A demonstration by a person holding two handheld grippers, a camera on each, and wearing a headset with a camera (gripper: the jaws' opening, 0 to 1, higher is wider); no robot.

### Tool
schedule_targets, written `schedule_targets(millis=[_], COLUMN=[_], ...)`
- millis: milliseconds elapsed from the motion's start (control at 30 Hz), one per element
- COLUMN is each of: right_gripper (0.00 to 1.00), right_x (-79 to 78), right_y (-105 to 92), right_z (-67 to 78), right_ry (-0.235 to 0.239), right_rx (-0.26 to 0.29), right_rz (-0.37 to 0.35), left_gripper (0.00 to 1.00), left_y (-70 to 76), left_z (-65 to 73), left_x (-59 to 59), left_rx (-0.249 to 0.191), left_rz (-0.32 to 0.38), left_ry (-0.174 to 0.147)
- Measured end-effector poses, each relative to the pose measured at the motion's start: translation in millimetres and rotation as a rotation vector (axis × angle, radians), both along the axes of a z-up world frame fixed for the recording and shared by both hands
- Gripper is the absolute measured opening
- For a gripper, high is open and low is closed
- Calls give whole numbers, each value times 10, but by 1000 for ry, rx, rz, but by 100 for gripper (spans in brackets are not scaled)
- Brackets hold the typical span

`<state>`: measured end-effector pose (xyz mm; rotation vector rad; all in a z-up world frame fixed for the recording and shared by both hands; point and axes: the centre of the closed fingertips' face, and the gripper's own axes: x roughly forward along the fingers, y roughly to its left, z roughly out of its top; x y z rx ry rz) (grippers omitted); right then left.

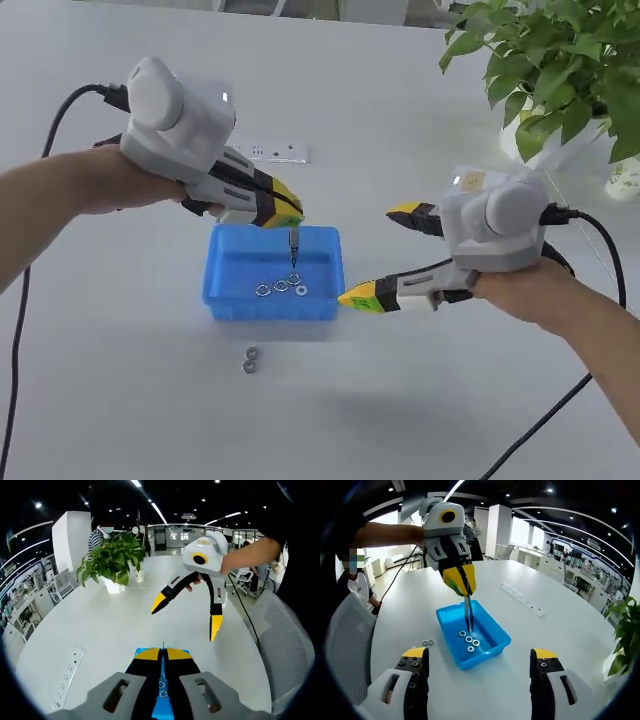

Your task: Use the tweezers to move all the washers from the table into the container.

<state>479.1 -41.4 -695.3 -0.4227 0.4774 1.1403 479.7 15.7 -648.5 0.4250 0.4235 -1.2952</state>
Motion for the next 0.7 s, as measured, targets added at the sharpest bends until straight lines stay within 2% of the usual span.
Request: schedule_targets(millis=[500, 700], right_gripper=[100, 100], right_x=[-202, -300], right_y=[-153, -176], right_z=[54, 33], right_ry=[-13, -4], right_rx=[31, 31], right_rz=[-43, -44], left_gripper=[5, 5], left_y=[66, 68], left_z=[220, 236], left_x=[-203, -286], left_rx=[5, 4], left_rz=[18, 16], left_ry=[-19, -17])
